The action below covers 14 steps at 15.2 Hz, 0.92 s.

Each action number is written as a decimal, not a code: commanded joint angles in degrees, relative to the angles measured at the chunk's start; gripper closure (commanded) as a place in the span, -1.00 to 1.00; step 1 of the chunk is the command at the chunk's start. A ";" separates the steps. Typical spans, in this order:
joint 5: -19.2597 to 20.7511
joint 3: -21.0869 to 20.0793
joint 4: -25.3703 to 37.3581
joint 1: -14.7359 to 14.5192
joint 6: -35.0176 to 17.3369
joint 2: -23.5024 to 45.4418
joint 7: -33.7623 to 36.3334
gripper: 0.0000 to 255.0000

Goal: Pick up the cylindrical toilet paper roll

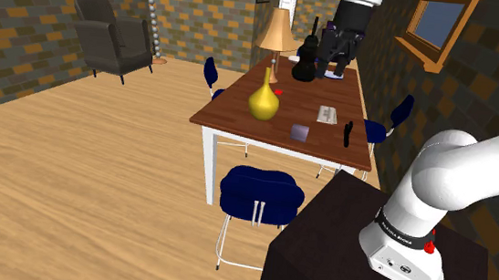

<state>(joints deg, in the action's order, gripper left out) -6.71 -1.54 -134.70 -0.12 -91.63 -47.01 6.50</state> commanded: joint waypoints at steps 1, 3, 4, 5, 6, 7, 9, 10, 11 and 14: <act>0.00 0.00 0.00 0.00 0.00 0.00 0.00 -1.00; 1.89 -0.08 1.69 0.52 -0.69 5.30 -0.83 -1.00; 2.86 -0.14 2.60 0.80 -0.99 7.95 -1.19 -1.00; 3.84 -0.21 3.56 1.08 -1.25 10.60 -1.51 -1.00; 4.84 -0.28 4.56 1.37 -1.48 13.24 -1.79 -1.00; 5.85 -0.36 5.60 1.67 -1.66 15.88 -2.03 -1.00; 7.93 -0.53 7.82 2.26 -1.90 21.14 -2.41 -1.00; 9.00 -0.61 8.99 2.54 -1.96 23.76 -2.55 -1.00; 10.09 -0.69 10.21 2.82 -1.96 26.37 -2.66 -1.00; 13.46 -0.86 14.12 3.61 -1.70 34.18 -2.83 -1.00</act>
<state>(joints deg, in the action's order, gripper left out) 5.27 -2.71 -121.56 2.98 -93.10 -15.49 4.25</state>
